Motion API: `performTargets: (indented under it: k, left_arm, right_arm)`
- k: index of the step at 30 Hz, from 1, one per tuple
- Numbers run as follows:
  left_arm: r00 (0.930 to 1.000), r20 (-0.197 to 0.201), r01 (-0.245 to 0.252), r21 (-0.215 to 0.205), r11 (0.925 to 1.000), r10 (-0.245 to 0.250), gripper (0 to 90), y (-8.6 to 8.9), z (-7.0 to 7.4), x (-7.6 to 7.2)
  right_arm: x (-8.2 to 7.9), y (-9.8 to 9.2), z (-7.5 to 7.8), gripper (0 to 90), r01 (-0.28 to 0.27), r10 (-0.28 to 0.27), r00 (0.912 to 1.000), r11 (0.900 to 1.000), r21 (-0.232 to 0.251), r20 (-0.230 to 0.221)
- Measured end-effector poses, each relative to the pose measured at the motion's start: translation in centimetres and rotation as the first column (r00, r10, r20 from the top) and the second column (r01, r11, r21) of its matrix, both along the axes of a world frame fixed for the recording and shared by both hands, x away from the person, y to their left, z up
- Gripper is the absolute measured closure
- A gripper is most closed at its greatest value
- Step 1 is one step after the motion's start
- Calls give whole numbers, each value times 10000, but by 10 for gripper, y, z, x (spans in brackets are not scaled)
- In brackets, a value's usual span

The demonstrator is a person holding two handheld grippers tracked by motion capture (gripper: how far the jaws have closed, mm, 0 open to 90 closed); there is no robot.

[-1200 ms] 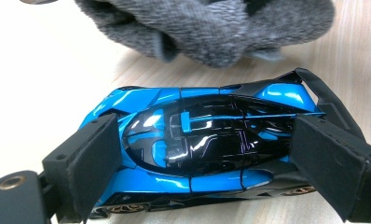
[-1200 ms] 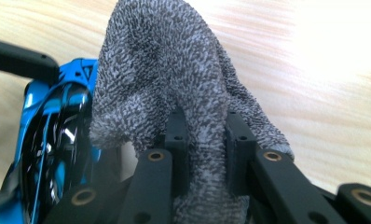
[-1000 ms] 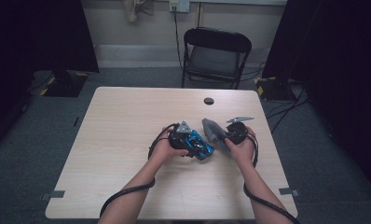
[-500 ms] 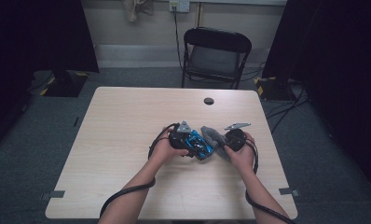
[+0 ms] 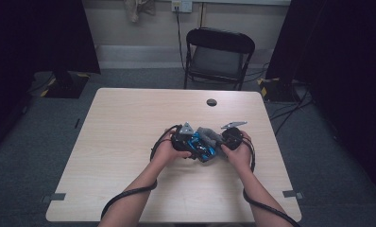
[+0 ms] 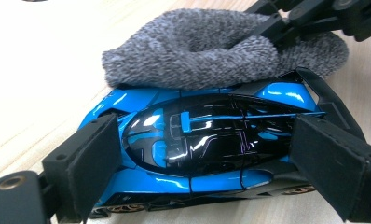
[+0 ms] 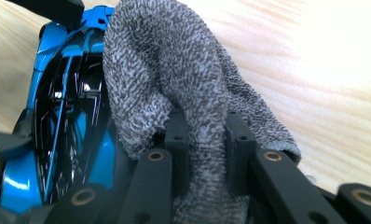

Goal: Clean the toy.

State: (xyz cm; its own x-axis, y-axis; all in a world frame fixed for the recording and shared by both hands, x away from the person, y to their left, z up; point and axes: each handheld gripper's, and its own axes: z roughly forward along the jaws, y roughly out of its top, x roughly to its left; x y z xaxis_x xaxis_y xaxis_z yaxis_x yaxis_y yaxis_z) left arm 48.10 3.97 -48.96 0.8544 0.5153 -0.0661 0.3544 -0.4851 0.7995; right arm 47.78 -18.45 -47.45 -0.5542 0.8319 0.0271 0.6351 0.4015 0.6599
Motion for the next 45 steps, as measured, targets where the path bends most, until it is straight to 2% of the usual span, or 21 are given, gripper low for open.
performTargets:
  k: [9,14,20,23,32,45]
  left_arm:
    - [10000,-28,38,80,10000,-38,86,0,1,1]
    - [10000,1,15,-7,10000,-15,83,0,0,1]
    - [10000,19,21,-28,10000,-21,83,1,0,1]
    - [10000,19,32,-19,10000,-32,82,1,0,1]
    - [10000,64,12,-104,9999,-12,82,2,-1,1]
    - [10000,44,43,-93,9999,-43,83,1,-1,1]
  right_arm:
    - [14,14,-1,755,69,-69,10000,9999,109,-23]
    - [19,20,0,754,117,-116,9999,9999,78,-43]
    - [27,25,0,755,330,-326,9994,9992,243,-148]
    - [31,28,0,754,612,-603,9978,9976,331,-265]
    - [37,37,1,754,787,-785,9969,9967,177,-115]
    - [45,35,3,752,1107,-1114,9937,9927,470,131]
